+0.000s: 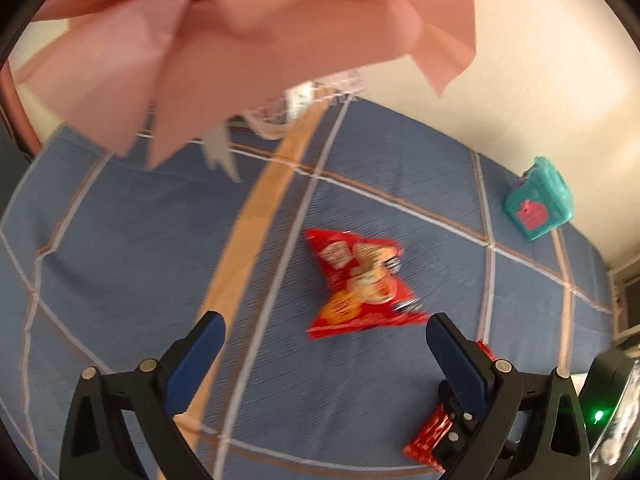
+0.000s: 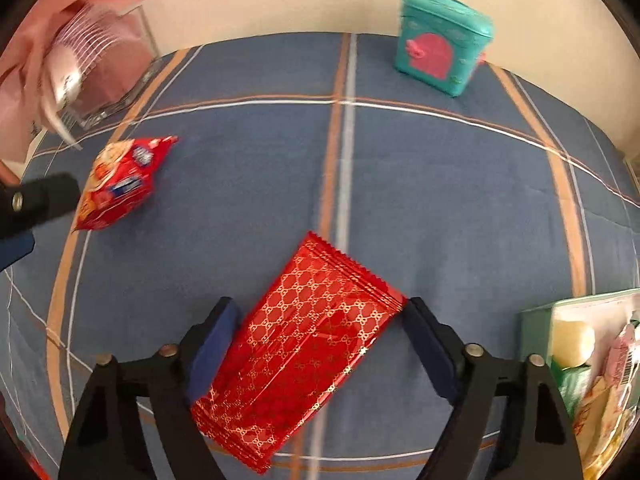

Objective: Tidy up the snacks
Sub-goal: 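Grasp the red triangular candy pack with the left tool while the right tool grasps the red rectangular pack, then carry the red triangular pack and red rectangular pack over the white tray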

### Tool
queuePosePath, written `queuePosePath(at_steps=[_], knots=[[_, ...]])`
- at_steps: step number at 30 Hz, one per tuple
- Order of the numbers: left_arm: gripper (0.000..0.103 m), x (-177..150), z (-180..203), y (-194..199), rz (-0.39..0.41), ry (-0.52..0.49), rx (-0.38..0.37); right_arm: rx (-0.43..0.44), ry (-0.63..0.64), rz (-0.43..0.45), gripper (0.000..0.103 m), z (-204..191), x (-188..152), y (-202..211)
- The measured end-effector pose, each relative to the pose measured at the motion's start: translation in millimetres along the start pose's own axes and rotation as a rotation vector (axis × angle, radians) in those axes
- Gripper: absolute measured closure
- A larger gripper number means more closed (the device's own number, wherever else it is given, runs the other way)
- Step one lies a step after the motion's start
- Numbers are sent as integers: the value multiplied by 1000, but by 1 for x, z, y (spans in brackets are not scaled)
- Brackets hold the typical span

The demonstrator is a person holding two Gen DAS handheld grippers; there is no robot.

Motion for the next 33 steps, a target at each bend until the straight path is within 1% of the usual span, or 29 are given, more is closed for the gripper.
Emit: queuePosePath(at_steps=[2,4,8,9,10,12,16,18,21,26,29,33], knots=[[5,5,3,-8,-2,20,4,-3,-2,5,31,8,1,1],[15,10,3,-19,-19,38,28,-2,3,10,37,12,1,3],[20,12,4,-38,-45,66,38,3,10,14,48,18,0,6],[26,10,4,-41,-51,72,34,5,9,16,49,20,-1,8],[34,8,4,-43,-57,74,34,6,12,16,51,21,-1,8],[45,2,6,-49,-77,78,35,6,23,16,54,25,-3,11],[49,-4,8,-45,-58,61,48,6,38,10,56,28,-14,18],[54,-9,11,-39,-49,66,39,2,56,5,56,27,-19,21],[59,-20,12,-23,-32,102,21,-5,73,4,57,26,-24,31],[59,-40,20,14,12,115,-12,-10,95,23,57,28,-37,57],[59,-56,30,47,51,118,-36,-10,94,40,57,33,-49,78],[59,-81,50,89,103,129,-99,-4,96,77,56,41,-65,110]])
Point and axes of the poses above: each gripper's, at about its wrist camera, not at the fingertips, and y roughly against the way its jaws point, z to its right, x to its top, the point moved 9 cm from there along -y, roughly the way its jaws point, and after that the axes turned 1 degree about -x, right-handed, at the moved point
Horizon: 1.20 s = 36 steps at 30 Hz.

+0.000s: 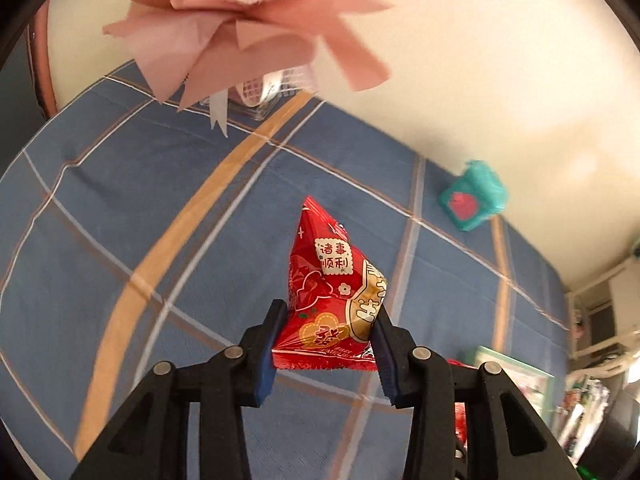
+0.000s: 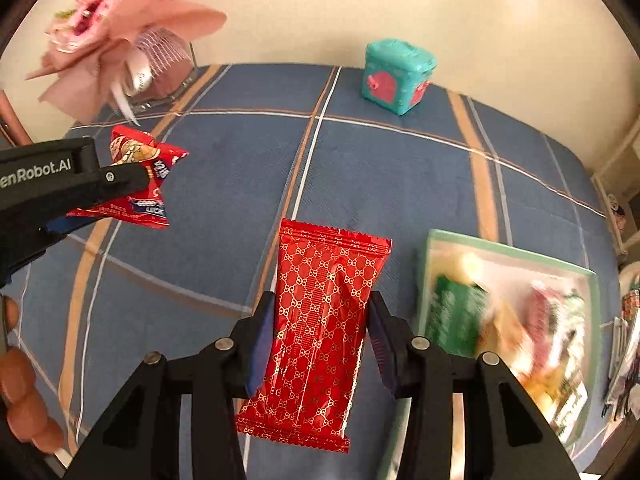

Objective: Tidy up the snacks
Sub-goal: 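Carry the red triangular pack and red rectangular pack over the white tray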

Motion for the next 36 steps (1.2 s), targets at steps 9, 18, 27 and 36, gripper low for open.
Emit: queuePosePath(at_steps=[9,18,27,36], knots=[[59,-48,49,54,64,-39,-104,2,-47,70,56,42,-30,54],[59,-117,155,40,-69,-214,-261,-93,-224,81,56,156,-59,69],[59,-164,208,5,-204,-272,-316,-121,-372,29,56,237,-81,48],[49,-179,206,-23,-289,-250,-316,-80,-383,-2,55,235,-87,32]])
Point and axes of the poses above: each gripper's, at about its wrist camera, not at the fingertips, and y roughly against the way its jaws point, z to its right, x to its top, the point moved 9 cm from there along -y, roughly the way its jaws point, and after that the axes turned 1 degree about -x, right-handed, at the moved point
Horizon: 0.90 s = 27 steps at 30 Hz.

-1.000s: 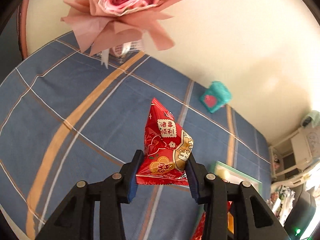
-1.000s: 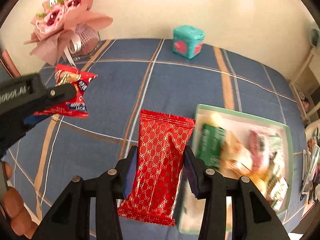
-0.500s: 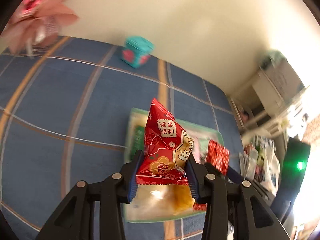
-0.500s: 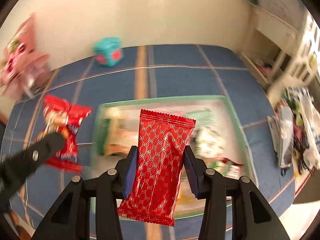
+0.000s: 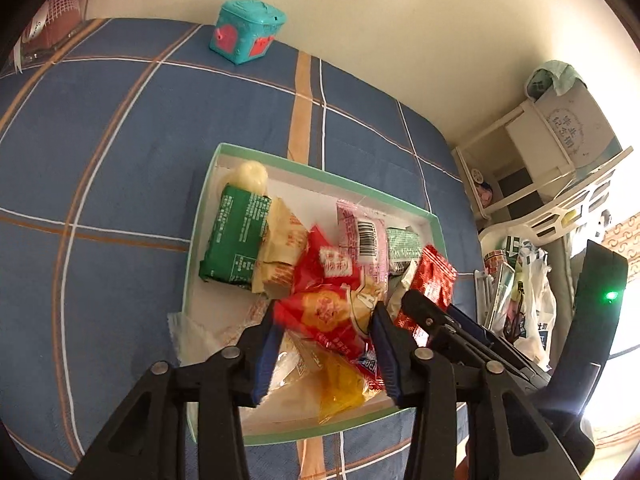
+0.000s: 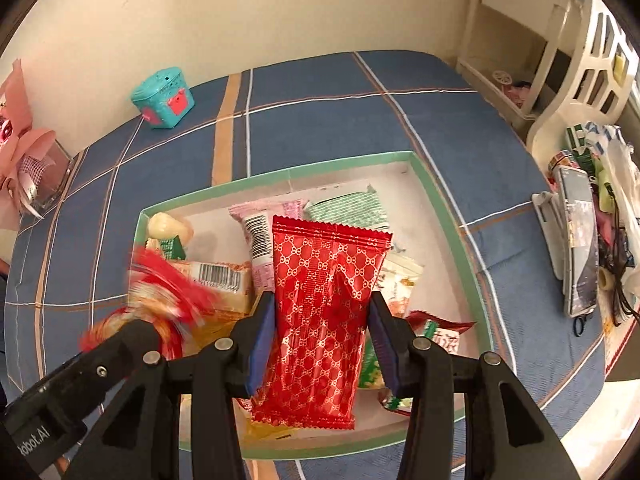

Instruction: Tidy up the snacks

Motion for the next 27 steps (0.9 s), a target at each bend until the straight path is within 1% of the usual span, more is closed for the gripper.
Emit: queuePosePath(at_steps=[1,3,5,6,7,8,9,10,11,12,13,14,15,17,18,24,27], knots=[[42,0,0,1,4,0,1,1,2,0,55,-1,-1,0],[41,-1,-2,6,9,-3,-1,3,3,-4,53,-2,-2,-1],[41,-2,-3,11,20,-5,3,3,-3,2,46,-3,-3,1],[39,-3,-6,16,29,-10,23,4,-5,9,45,-4,-4,3],[35,-3,-10,21,40,-16,49,5,-9,23,39,-4,-4,7],[34,-2,-14,26,55,-25,81,4,-11,34,27,-4,-3,9],[31,-1,-19,33,77,-36,127,4,-12,47,22,-5,-3,11],[26,0,-25,39,88,-42,161,5,-10,54,17,-7,-5,14],[22,0,-31,44,103,-50,204,10,-6,54,17,-9,-9,16],[14,1,-38,51,124,-62,259,14,-3,53,17,-11,-12,17],[4,0,-46,58,148,-79,320,18,1,50,16,-13,-16,18],[0,-1,-53,64,167,-97,379,23,5,47,16,-15,-21,19],[0,-2,-60,70,186,-115,435,25,8,44,15,-18,-26,20],[0,-6,-73,81,202,-142,521,30,15,40,3,-22,-34,22],[0,-9,-78,84,201,-152,557,36,17,42,3,-25,-38,24],[0,-23,-95,105,214,-150,655,74,42,56,3,-43,-61,40],[0,-29,-98,118,230,-144,685,76,60,63,3,-48,-71,47]])
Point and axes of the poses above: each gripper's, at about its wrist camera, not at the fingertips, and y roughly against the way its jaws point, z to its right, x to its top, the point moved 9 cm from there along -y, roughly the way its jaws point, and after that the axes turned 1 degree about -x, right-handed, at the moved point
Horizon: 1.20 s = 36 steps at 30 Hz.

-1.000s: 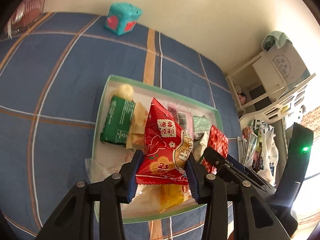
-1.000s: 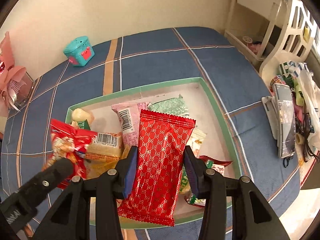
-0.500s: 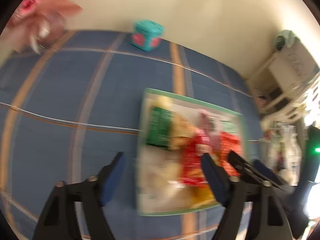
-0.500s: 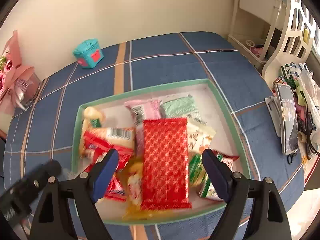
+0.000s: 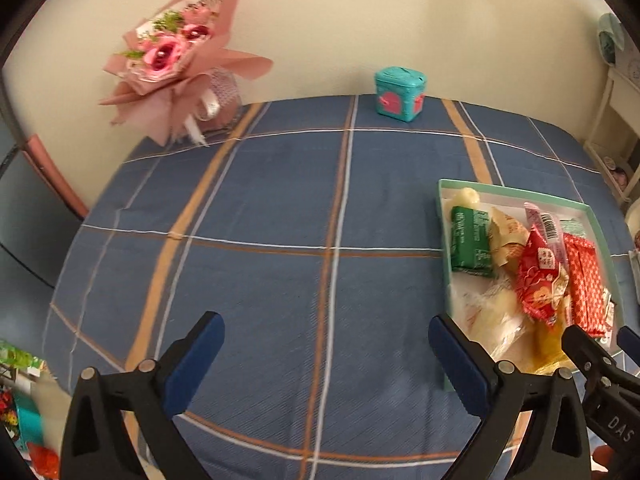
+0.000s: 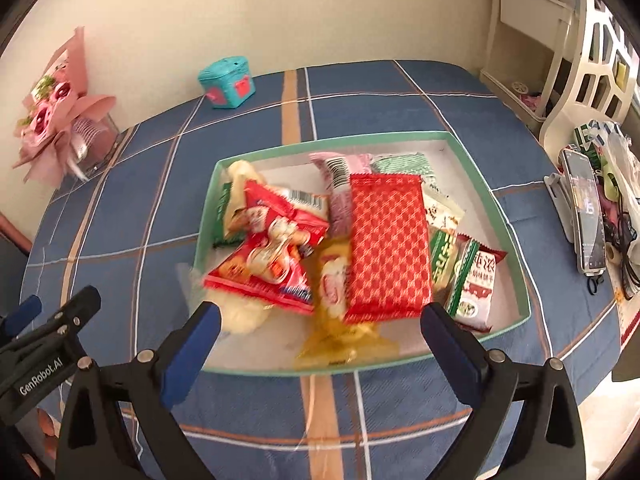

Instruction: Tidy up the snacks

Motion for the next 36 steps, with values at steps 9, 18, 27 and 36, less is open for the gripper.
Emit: queuePosePath(at_steps=[9,18,27,36], knots=[[0,-20,-9,5,-27,1,16,4,30,20,3,-7,-8,11],[0,-20,-8,8,-28,-6,14,-6,46,34,3,-9,-6,15],[0,-19,-11,6,-38,2,25,-12,41,32,3,-7,-4,14],[0,-18,-17,5,-39,20,30,-13,36,23,3,-6,-5,11]])
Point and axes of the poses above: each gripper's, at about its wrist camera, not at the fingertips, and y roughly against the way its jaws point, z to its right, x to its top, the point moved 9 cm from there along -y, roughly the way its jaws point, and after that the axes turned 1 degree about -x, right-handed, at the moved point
